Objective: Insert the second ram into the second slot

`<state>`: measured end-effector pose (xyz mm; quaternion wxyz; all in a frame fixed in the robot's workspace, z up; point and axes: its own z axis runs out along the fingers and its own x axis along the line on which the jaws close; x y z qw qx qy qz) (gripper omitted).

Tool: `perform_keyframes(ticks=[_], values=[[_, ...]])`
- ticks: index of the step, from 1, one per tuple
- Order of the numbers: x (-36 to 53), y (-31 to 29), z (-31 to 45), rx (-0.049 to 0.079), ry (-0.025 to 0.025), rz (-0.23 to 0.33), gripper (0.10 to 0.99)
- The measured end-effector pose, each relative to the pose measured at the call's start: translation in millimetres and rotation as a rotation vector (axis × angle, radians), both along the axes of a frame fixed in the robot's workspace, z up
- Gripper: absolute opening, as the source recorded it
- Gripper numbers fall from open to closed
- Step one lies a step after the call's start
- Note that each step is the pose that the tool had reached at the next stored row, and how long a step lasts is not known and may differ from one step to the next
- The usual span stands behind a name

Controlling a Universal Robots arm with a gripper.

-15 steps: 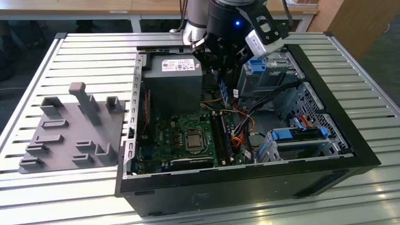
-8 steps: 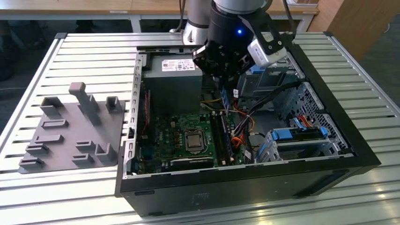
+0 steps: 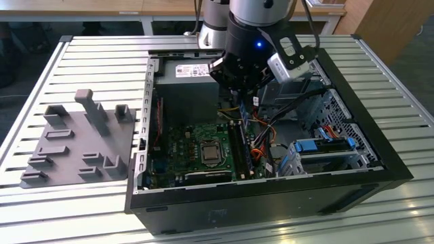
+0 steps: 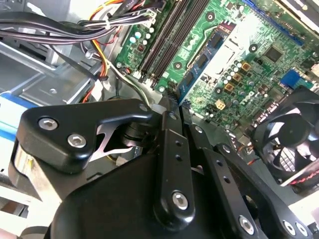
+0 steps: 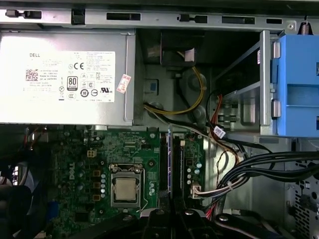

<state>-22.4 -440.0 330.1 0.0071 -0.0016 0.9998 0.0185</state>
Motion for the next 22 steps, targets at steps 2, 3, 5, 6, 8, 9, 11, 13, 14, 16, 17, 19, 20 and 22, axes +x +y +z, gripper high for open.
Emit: perform_keyframes(ticks=[2,3,5,6,8,9,11,13,14,16,17,19,20,22], values=[[0.0,0.0,-3.7,0.0,0.0,0.0,0.141],[0.0,0.0,-5.5,0.0,0.0,0.0,0.141],[0.0,0.0,-9.2,0.0,0.0,0.0,0.141],[0.0,0.0,-10.9,0.0,0.0,0.0,0.141],[0.0,-0.2,-14.5,0.0,0.0009,0.0,0.141],[0.0,-0.6,-16.3,0.0,0.0015,0.0,0.141],[0.0,-2.9,-19.0,0.0,0.0029,0.0,0.141],[0.0,-5.6,-22.4,0.0,0.0038,0.0,0.141],[0.0,-6.5,-24.3,0.0,0.0041,0.0,0.141],[0.0,-7.6,-27.8,0.0,0.0048,0.0,0.141],[-0.1,-7.9,-29.7,0.0,0.005,0.0,0.141],[0.0,-8.3,-33.3,0.0,0.0052,0.0,0.141],[0.0,-8.4,-35.2,0.0,0.0053,0.0,0.141],[0.0,-8.6,-38.7,0.0,0.0055,0.0,0.141]])
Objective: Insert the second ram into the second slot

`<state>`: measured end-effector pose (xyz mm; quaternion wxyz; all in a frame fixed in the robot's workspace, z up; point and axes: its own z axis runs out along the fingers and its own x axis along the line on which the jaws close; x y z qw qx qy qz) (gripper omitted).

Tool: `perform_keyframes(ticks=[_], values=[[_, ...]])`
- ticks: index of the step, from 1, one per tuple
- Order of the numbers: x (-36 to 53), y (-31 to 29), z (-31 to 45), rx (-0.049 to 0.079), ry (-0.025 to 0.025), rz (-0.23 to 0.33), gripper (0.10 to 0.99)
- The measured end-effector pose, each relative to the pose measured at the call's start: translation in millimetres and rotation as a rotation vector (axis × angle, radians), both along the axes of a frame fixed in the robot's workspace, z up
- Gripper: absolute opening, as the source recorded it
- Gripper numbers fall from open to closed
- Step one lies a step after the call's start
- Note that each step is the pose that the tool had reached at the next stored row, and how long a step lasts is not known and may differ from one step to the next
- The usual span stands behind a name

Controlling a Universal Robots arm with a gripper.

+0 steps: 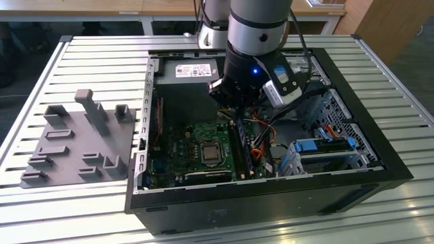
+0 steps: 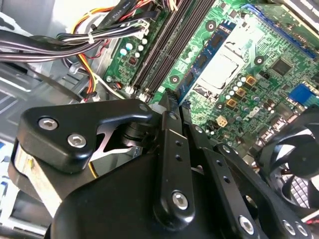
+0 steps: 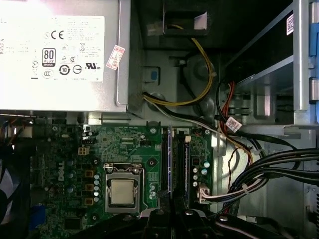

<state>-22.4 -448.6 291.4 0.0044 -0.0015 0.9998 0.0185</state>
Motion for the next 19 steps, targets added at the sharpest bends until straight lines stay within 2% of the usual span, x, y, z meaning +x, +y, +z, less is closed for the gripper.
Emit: perform_keyframes(ticks=[5,11,19], values=[[0.1,-1.7,-8.7,0.0,0.0015,0.0,0.141],[0.0,-9.3,-14.9,0.0,0.0028,0.0,0.141],[0.0,-9.4,-16.6,0.0,0.0028,0.0,0.141]])
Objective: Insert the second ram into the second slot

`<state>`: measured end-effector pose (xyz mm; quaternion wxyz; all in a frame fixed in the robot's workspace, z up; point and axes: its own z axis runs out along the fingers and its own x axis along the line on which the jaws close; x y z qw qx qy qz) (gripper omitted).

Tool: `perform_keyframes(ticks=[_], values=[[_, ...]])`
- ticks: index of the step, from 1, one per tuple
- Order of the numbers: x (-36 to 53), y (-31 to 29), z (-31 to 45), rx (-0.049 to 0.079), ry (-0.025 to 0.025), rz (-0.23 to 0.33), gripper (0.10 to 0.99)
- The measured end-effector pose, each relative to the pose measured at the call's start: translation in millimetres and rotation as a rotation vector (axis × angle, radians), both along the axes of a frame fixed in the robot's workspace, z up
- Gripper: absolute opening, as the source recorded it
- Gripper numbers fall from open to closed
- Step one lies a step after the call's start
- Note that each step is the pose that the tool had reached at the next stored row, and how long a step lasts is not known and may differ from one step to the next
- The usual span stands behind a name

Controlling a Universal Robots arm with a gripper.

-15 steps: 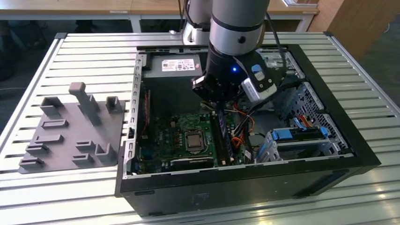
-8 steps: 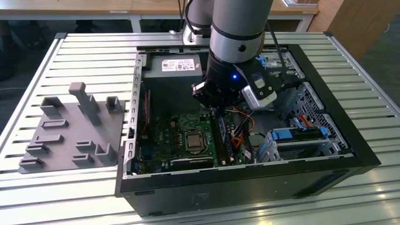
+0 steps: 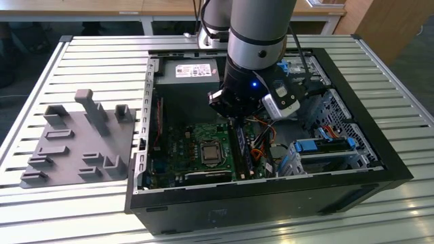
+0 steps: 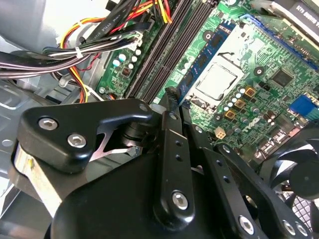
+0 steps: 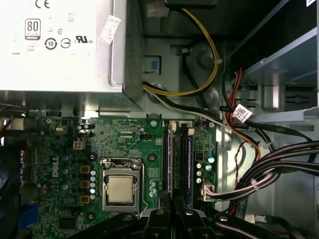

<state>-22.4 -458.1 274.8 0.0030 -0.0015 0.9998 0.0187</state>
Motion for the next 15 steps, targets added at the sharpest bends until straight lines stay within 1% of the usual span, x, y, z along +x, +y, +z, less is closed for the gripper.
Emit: perform_keyframes(ticks=[5,9,12,15], values=[[0.0,-0.5,-2.8,0.0,0.0001,0.0,0.141],[0.0,-2.7,-4.0,0.0,0.0001,0.0,0.141],[0.0,-5.6,-5.2,0.0,0.0001,0.0,0.141],[0.0,-6.3,-8.4,0.0,0.0001,0.0,0.141]])
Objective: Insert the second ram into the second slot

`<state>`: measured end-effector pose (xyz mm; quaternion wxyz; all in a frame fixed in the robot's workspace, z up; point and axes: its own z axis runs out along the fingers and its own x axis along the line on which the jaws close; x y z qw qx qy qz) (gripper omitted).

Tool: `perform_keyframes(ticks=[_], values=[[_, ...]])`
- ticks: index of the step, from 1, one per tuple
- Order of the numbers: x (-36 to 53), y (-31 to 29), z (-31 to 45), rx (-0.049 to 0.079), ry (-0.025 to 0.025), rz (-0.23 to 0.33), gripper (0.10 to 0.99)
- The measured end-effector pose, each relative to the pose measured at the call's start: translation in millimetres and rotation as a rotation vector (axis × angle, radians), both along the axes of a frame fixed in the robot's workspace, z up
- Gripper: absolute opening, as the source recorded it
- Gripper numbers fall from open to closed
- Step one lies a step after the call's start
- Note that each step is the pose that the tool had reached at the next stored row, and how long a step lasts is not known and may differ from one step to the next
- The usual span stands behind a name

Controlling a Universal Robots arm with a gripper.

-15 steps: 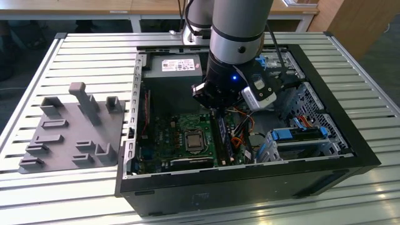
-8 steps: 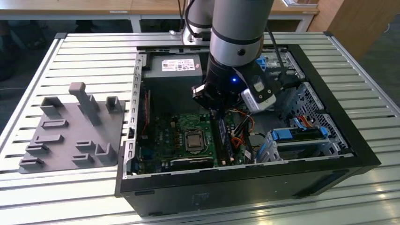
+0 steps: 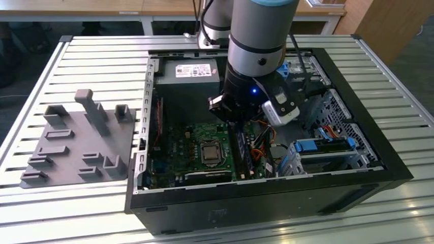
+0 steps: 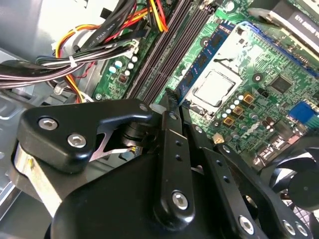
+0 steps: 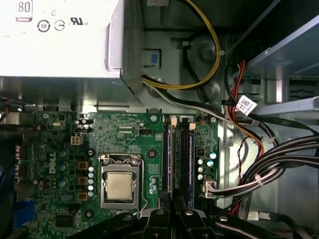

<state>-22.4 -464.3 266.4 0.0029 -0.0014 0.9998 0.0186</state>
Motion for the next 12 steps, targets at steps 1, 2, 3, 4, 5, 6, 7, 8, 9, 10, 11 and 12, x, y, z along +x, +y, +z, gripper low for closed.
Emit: perform_keyframes(ticks=[1,2,3,4,5,6,7,8,9,10,11,12], values=[[0.2,-0.1,-1.8,0.0,0.0001,0.0,0.141],[0.4,0.0,-3.6,0.0,0.0002,0.0,0.141],[0.4,0.0,-5.4,0.0,0.0002,0.0,0.141],[0.4,0.0,-6.9,0.0,0.0002,0.0,0.141],[0.4,0.0,-8.4,0.0,0.0002,0.0,0.141],[0.4,0.0,-10.3,0.0,0.0002,0.0,0.141],[0.5,-0.1,-12.0,0.0,0.0003,-0.001,0.141],[0.5,0.0,-13.9,0.0,0.0002,-0.001,0.141],[0.5,0.0,-15.7,0.0,0.0002,-0.001,0.141],[0.5,0.0,-17.5,0.0,0.0002,-0.001,0.141],[0.5,0.0,-19.3,0.0,0.0002,-0.001,0.141],[0.5,-0.1,-21.1,0.0,0.0002,-0.001,0.141]])
